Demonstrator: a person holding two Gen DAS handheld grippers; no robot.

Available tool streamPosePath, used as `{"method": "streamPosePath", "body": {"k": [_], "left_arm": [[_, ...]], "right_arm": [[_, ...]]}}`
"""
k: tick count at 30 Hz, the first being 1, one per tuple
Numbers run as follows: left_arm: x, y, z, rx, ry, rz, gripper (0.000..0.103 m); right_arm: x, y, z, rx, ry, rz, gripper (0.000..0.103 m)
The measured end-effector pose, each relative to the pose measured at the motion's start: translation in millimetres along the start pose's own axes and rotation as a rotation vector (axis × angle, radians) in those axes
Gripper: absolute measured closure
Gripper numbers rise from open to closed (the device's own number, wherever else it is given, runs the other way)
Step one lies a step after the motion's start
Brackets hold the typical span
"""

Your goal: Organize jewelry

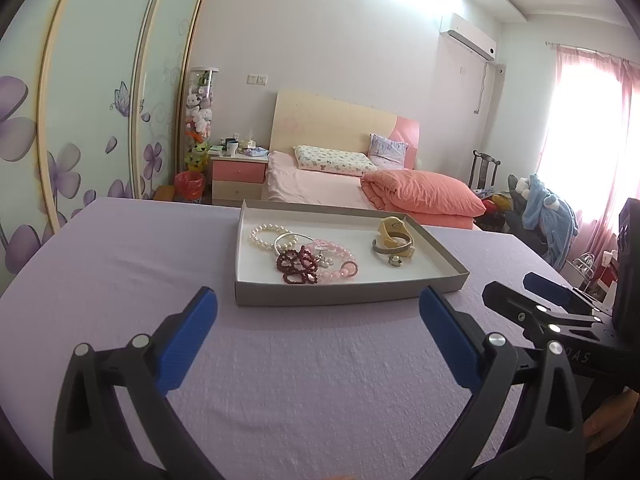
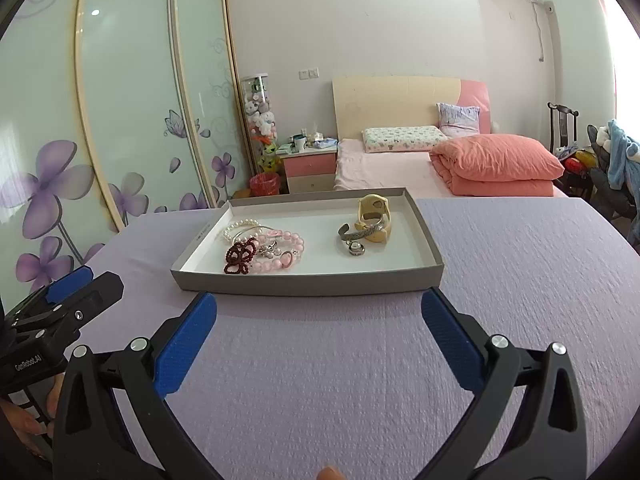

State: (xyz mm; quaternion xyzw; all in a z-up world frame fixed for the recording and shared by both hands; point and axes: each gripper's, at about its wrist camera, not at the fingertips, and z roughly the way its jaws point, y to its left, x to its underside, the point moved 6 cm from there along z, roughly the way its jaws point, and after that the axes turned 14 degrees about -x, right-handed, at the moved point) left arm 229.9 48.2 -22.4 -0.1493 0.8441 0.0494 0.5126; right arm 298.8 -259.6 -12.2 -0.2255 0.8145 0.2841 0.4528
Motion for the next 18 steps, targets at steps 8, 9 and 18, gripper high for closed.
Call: {"method": "streamPosePath", "body": {"k": [8, 9, 18], "left_arm": [[0.1, -1.3, 2.6, 0.006, 0.001, 0.003, 0.002], [0.5, -1.1, 3.0, 0.005, 0.001, 0.004, 0.002], [0.9, -1.5, 5.7, 0.006, 0.007, 0.002, 0.002]], "right_arm": [[-0.6, -2.3, 0.2, 0.002, 0.0, 0.004, 0.001], [-1.0, -2.5, 0.5, 0.003, 0.0, 0.004, 0.001], [-1.2, -3.9, 1.4, 0.0, 0.002, 0.007, 0.001]]}}
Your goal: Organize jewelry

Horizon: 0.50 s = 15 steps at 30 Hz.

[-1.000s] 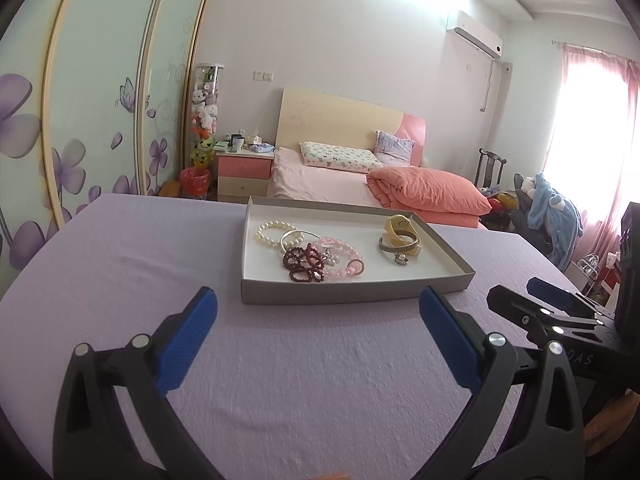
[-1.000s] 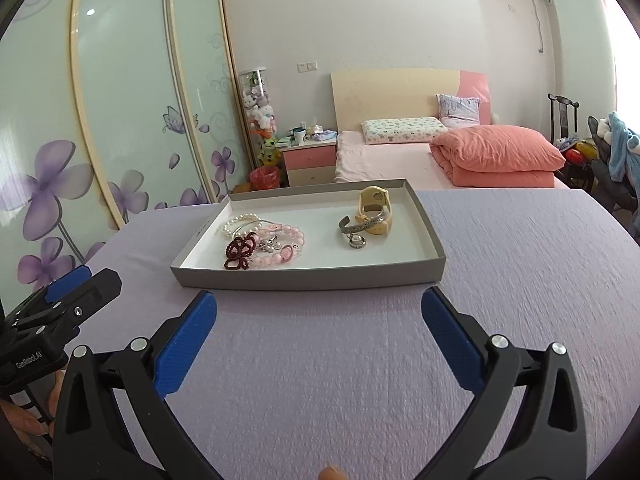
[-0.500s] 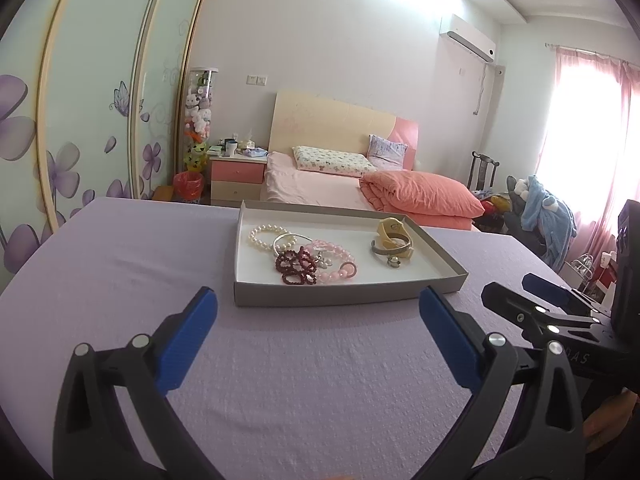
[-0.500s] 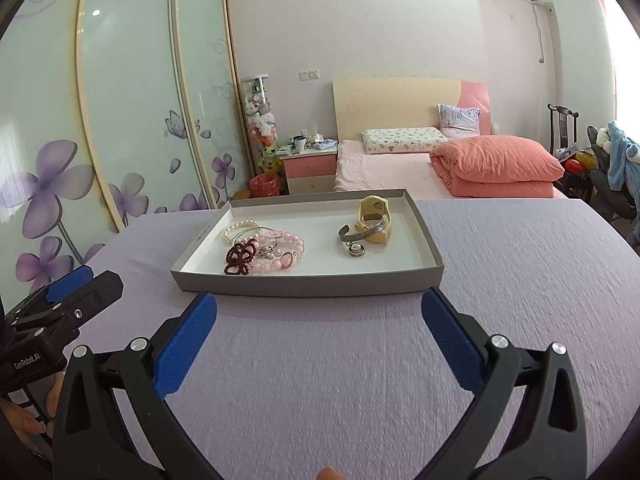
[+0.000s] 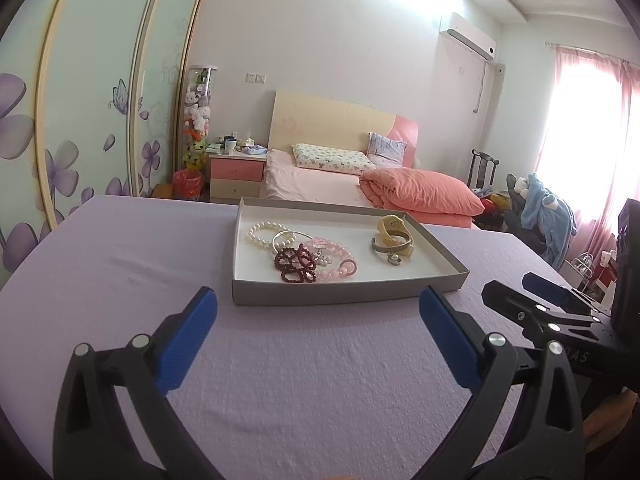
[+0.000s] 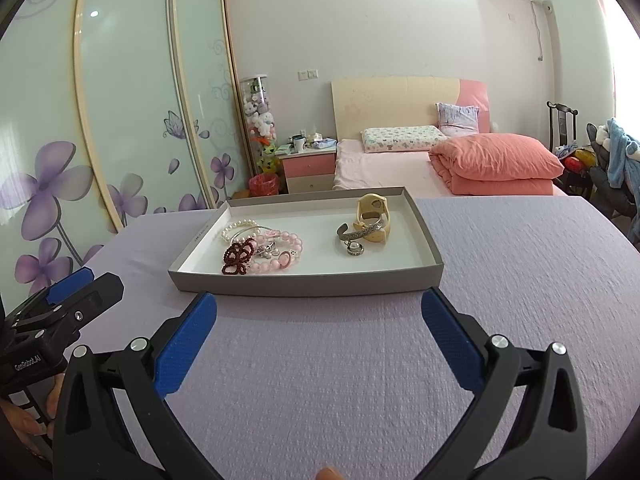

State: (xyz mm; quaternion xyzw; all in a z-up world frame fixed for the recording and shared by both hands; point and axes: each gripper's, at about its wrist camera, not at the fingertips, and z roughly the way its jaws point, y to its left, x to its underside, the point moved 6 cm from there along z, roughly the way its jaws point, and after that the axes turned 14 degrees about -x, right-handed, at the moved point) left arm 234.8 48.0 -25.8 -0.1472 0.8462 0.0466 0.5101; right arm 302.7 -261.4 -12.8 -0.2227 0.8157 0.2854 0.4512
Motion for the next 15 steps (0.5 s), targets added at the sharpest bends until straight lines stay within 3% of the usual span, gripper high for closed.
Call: {"method": "streamPosePath", "body": {"k": [15], "left_arm": [[2.1, -2.8, 2.9, 0.003, 0.004, 0.004, 0.002]], "right_arm": [[1.9, -2.0, 1.3, -0.001, 0.001, -0.001, 0.001]]}}
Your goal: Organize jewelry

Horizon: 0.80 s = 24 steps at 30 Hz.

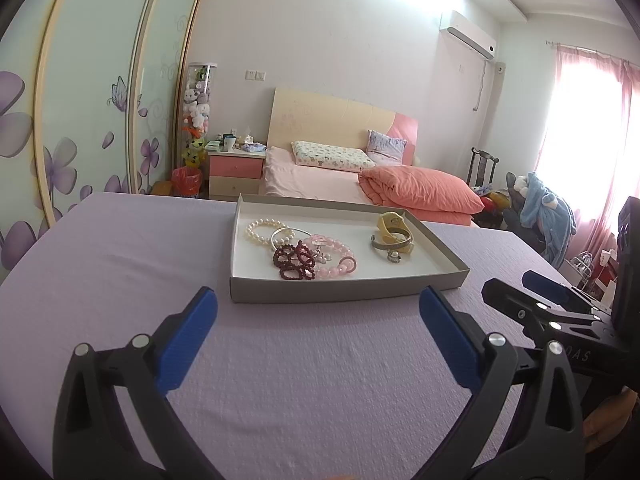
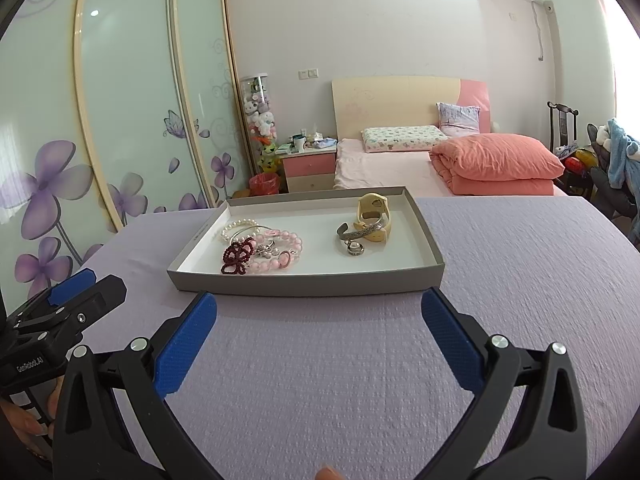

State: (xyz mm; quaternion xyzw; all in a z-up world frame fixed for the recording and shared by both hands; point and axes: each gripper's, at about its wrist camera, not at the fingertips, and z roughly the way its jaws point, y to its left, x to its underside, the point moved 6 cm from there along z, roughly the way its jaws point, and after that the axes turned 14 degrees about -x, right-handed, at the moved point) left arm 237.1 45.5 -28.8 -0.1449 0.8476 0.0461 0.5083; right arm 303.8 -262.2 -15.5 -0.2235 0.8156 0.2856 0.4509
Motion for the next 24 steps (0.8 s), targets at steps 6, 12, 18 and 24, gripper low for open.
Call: {"method": "streamPosePath", "body": {"k": [6, 12, 18, 24], "left_arm": [[2.4, -2.3, 0.7, 0.003, 0.001, 0.003, 0.002], [3.6, -2.0, 0.9, 0.003, 0.003, 0.001, 0.002], [4.5, -2.6, 1.5, 0.003, 0.006, 0.003, 0.002], [5.4, -2.3, 2.1, -0.001, 0.01, 0.0, 0.002]], "right_arm": [[-0.3, -0.2, 0.3, -0.001, 0.001, 0.0, 0.001], [-0.1, -0.3, 0.3, -0.001, 0.002, -0.001, 0.001], [-0.3, -0.1, 0.3, 0.0, 0.001, 0.0, 0.001], [-0.2, -0.6, 0.5, 0.0, 0.001, 0.001, 0.001]]}}
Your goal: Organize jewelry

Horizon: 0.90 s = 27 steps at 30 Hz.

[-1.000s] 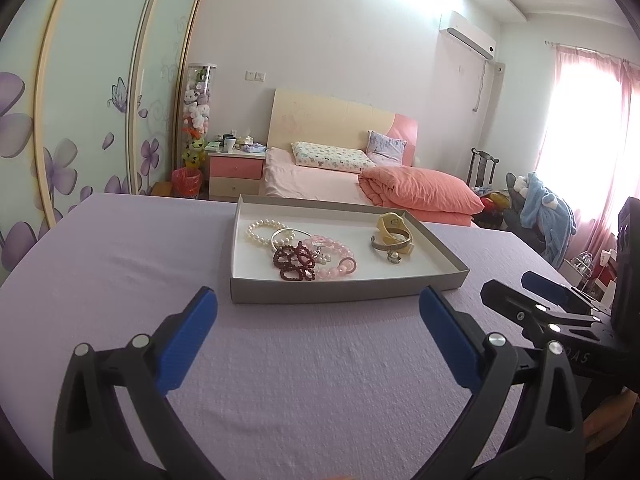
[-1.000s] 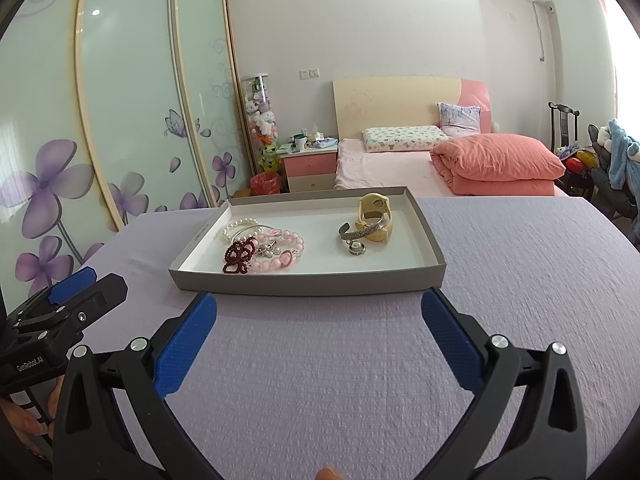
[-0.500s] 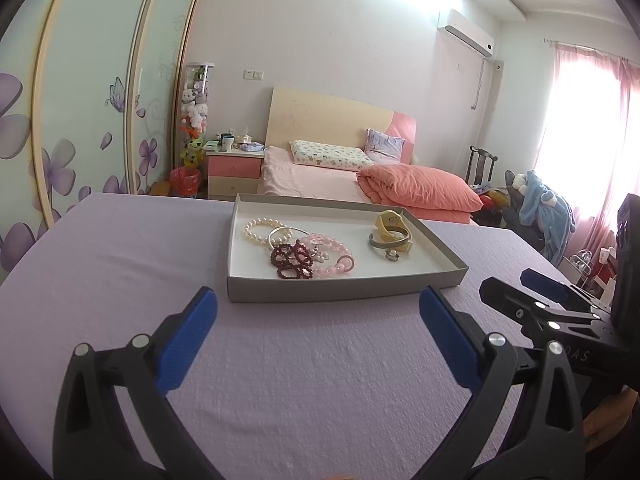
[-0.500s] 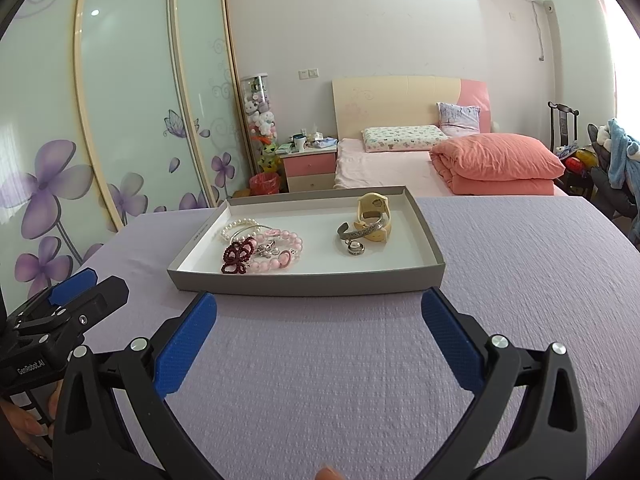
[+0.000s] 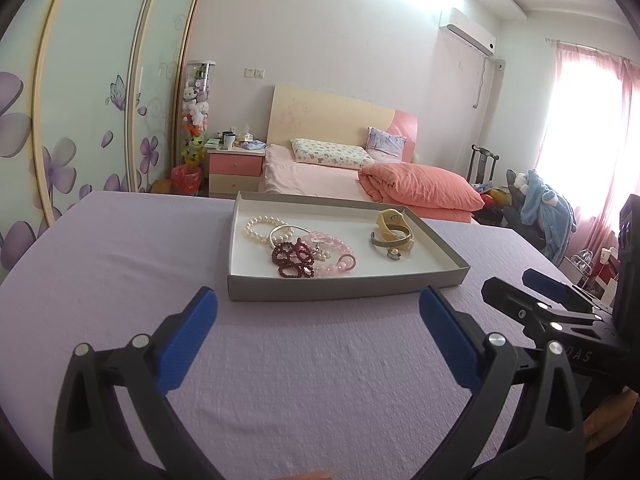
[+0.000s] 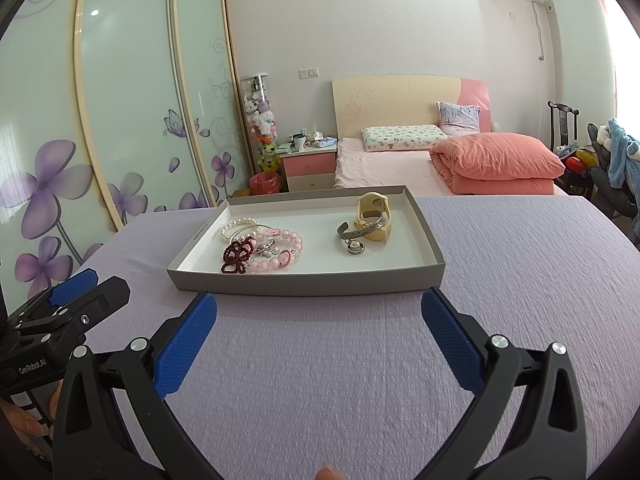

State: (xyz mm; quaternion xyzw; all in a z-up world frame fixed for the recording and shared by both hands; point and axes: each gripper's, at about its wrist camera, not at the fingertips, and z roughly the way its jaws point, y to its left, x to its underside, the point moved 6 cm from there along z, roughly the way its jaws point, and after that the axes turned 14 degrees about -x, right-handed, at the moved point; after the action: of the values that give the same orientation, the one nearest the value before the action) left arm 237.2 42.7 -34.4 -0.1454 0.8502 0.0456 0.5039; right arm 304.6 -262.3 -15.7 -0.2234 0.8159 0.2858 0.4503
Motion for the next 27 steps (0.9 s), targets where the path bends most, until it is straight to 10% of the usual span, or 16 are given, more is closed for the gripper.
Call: {"method": "streamPosePath", "body": {"k": [27], "left_arm": [[0.2, 1.6, 0.5, -0.009, -0.001, 0.007, 0.002]], "right_arm": [[-0.2, -0.2, 0.5, 0.001, 0.001, -0.001, 0.001]]}}
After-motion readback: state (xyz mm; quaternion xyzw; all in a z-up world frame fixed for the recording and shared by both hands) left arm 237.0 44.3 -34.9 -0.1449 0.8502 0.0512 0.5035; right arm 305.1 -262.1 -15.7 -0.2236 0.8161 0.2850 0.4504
